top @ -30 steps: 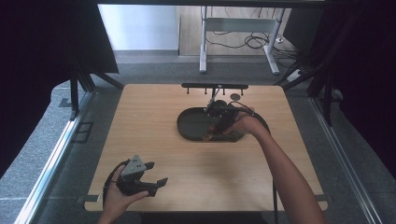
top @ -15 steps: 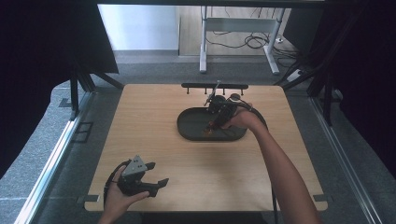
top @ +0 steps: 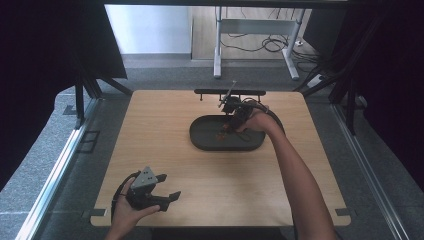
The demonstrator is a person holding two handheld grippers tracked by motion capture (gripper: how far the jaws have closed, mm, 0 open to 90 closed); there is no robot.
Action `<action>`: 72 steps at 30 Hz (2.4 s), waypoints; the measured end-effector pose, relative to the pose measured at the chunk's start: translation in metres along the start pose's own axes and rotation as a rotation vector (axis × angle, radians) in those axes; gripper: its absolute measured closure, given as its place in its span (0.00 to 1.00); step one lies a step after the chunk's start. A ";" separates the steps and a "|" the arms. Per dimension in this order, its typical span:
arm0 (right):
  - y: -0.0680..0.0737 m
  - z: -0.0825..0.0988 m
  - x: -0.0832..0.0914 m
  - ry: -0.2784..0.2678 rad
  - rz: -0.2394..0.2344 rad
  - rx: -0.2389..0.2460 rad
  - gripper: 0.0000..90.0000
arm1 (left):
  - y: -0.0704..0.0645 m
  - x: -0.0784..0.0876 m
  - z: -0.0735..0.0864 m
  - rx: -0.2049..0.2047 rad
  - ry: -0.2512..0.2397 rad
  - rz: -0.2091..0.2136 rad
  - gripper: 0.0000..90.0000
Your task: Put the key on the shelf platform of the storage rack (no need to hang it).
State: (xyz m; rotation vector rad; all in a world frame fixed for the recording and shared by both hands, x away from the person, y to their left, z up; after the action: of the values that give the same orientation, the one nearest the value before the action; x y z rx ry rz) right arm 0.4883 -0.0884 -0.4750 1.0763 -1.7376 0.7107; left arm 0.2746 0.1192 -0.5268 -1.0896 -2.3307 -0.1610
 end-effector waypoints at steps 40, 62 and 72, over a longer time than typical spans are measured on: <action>-0.026 0.000 -0.051 -0.005 0.017 -0.026 0.73 | 0.007 0.006 0.000 0.010 -0.015 -0.010 0.25; -0.036 0.008 -0.050 -0.040 0.046 -0.037 0.66 | 0.007 0.007 0.000 0.011 -0.017 -0.013 0.25; -0.025 0.008 -0.037 -0.075 0.017 -0.042 0.60 | 0.006 0.004 0.001 0.008 -0.007 -0.008 0.25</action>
State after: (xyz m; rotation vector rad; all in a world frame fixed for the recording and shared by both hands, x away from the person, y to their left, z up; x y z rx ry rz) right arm 0.5142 -0.0929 -0.5125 1.0723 -1.8196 0.6493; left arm 0.2767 0.1260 -0.5260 -1.0785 -2.3407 -0.1513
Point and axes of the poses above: each handheld gripper's, and its own axes: x roughly backward along the jaws, z roughly out of its underside, y roughly to its left, the point moved 9 cm from there along -x, roughly forward along the jaws, and after that the axes turned 5 degrees about -y, right-handed, at the moved point
